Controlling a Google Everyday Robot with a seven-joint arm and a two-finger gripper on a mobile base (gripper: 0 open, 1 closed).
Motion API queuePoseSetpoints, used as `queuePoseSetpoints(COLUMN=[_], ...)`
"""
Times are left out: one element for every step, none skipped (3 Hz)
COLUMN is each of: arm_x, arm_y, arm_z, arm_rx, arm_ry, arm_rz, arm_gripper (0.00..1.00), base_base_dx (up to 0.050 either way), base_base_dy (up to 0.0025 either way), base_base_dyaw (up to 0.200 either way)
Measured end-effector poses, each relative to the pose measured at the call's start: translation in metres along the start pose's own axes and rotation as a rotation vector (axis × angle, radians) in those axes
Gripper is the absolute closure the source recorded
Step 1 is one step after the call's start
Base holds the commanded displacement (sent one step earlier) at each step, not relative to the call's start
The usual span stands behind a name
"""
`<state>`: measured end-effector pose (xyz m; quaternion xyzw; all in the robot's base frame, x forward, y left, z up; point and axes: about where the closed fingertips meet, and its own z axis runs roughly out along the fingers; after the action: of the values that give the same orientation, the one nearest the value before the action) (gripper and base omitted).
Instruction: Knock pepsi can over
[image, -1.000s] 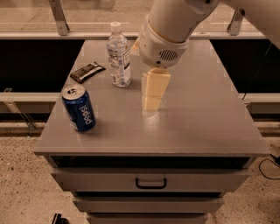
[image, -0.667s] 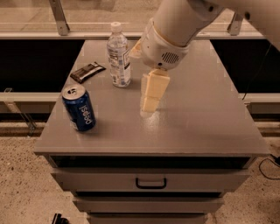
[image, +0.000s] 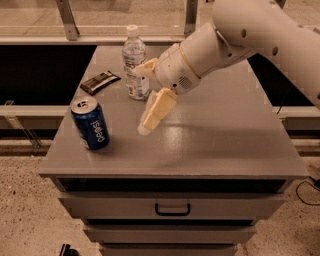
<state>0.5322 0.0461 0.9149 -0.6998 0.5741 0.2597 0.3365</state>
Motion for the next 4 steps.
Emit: queuePoseSetpoints(arm_x=[-0.013,-0.028,-0.040,-0.059], arm_y=[-0.008,-0.012,-0.009,-0.003], arm_z=[0.018,0.028,0.041,0.057], arm_rx=[-0.006,-0.016,-0.037,-0.053], arm_ry=[-0.169,-0.296,-0.394,-0.459], arm_rz=[0.030,0.034,0.040,0.015], arm_gripper=[0.00,0.00,0.00,0.00], base_base_dx=[0.000,0.000,0.000,0.000], base_base_dy=[0.00000,0.00000,0.00000,0.00000], base_base_dyaw=[0.000,0.000,0.000,0.000])
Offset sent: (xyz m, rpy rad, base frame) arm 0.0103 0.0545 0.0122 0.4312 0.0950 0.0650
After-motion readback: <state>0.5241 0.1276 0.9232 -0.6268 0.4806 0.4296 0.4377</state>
